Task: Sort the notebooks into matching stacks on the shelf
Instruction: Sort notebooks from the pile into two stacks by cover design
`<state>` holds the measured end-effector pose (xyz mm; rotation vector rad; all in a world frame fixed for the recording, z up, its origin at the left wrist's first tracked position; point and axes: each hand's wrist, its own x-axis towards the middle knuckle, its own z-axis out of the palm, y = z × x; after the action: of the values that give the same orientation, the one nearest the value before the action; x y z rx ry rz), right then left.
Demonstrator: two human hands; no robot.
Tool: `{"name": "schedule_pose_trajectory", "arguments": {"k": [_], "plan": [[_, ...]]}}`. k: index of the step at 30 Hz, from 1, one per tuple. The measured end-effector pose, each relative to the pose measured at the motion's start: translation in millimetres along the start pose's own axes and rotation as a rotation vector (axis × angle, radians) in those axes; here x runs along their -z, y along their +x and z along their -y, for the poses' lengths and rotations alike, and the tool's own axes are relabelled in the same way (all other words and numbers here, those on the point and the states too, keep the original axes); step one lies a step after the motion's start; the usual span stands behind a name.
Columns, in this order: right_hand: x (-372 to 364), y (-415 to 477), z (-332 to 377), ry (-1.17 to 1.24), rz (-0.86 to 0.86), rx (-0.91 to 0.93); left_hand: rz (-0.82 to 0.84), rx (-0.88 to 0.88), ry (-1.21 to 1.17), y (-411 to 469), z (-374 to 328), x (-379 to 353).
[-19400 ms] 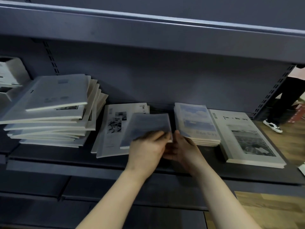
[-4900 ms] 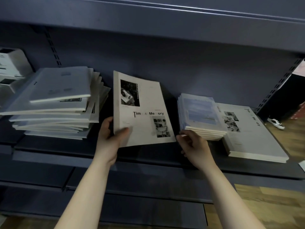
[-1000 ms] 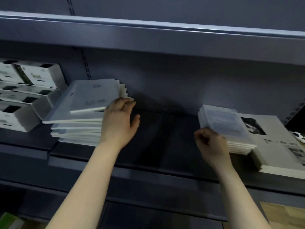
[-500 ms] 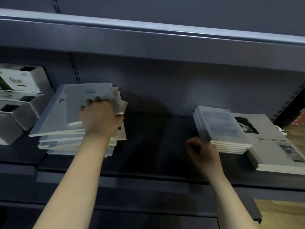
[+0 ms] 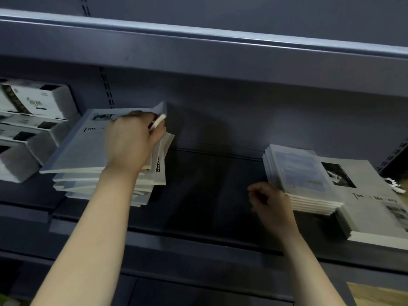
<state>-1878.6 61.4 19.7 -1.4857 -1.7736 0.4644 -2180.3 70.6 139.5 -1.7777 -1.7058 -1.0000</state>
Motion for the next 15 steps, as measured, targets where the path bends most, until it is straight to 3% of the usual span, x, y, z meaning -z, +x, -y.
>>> {"name": "schedule_pose_trajectory", "arguments": {"k": [6, 11, 15], "plan": [[10, 6, -4, 0.123, 0.044, -0.015, -0.338, 0.011, -0.202, -3, -31, 5], [14, 10, 8, 0.318, 0.098, -0.071, -0.337, 0.555, -1.008, -16, -67, -7], [17, 13, 27, 0.642, 0.199, -0.128, -0.205, 0.778, -1.349, -34, -98, -26]]}}
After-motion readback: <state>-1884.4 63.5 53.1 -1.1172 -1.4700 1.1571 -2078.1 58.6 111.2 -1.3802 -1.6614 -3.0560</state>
